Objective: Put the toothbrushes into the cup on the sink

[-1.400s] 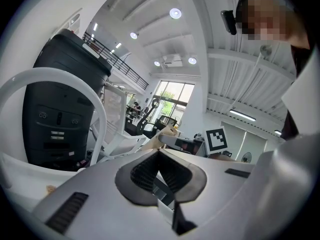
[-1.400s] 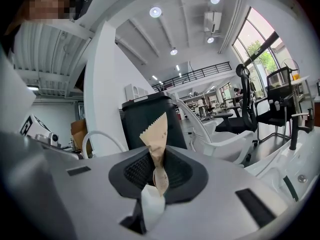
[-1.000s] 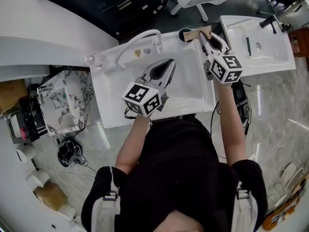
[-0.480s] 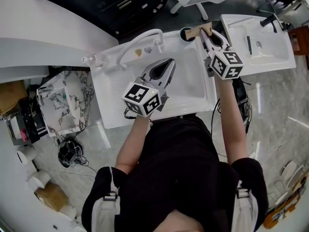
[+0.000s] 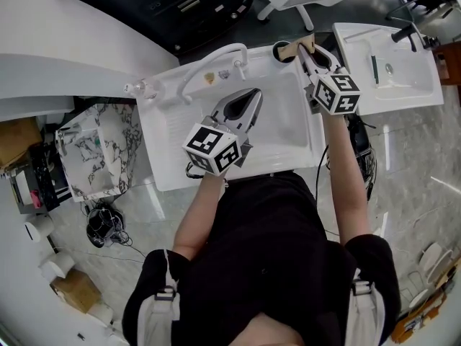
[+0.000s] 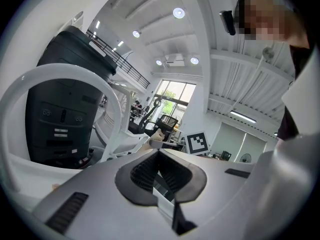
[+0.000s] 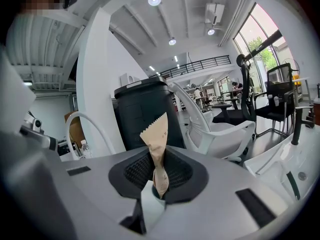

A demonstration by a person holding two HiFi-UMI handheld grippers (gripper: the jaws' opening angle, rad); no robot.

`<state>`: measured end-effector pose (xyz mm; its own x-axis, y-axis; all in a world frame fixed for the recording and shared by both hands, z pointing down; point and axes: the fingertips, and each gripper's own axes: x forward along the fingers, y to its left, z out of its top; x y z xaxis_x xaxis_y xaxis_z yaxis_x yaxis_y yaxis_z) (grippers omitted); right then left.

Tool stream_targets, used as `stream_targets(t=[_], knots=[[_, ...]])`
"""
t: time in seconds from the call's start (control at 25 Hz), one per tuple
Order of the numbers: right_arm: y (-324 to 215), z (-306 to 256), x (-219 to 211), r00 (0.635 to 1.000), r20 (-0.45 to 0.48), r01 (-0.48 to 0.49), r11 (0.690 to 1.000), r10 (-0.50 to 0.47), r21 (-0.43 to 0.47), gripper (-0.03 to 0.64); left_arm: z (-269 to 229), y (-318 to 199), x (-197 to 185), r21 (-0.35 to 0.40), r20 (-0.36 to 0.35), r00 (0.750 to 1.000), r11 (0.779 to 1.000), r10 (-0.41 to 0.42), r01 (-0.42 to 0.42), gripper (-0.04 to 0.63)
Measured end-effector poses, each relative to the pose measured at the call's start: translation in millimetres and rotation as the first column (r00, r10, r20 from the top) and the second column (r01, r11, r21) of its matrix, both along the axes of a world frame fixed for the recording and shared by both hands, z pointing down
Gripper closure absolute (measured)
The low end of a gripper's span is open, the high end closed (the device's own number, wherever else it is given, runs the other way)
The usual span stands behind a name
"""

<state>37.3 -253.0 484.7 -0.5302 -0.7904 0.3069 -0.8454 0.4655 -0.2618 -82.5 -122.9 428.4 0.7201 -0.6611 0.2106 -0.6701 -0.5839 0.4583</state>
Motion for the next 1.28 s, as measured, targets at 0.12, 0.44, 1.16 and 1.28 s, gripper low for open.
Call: stream_targets(t=[0.12, 0.44, 1.16, 1.28], knots=[[-1.7, 6.4, -2.8, 1.000, -0.004, 0.004, 1.000, -0.004, -0.011, 0.558, 1.1, 1.3, -2.0, -0.005, 0.005, 1.000, 1.000, -0.001, 0.001, 0.588], [-5.4, 24.4, -4.2, 1.000, -0.015, 0.003, 0.999, -0.004, -0.042, 0.558, 4.4, 0.2, -1.3, -0.012, 0.005, 1.000, 1.000, -0.002, 0.002, 0.588], [-3.9, 44.7, -6.8, 0.999, -0.045, 0.008, 0.997, -0.012, -0.081, 0.557, 6.6, -0.5, -3.4, -0.019, 0.000, 1.000, 1.000, 0.002, -0.002, 0.588], [-3.2, 47.5, -6.1, 0.999, -0.050, 0.004, 0.996, -0.008, -0.088, 0.558, 7.0, -0.3, -4.2, -0.020, -0.001, 1.000, 1.000, 0.002, -0.002, 0.588]])
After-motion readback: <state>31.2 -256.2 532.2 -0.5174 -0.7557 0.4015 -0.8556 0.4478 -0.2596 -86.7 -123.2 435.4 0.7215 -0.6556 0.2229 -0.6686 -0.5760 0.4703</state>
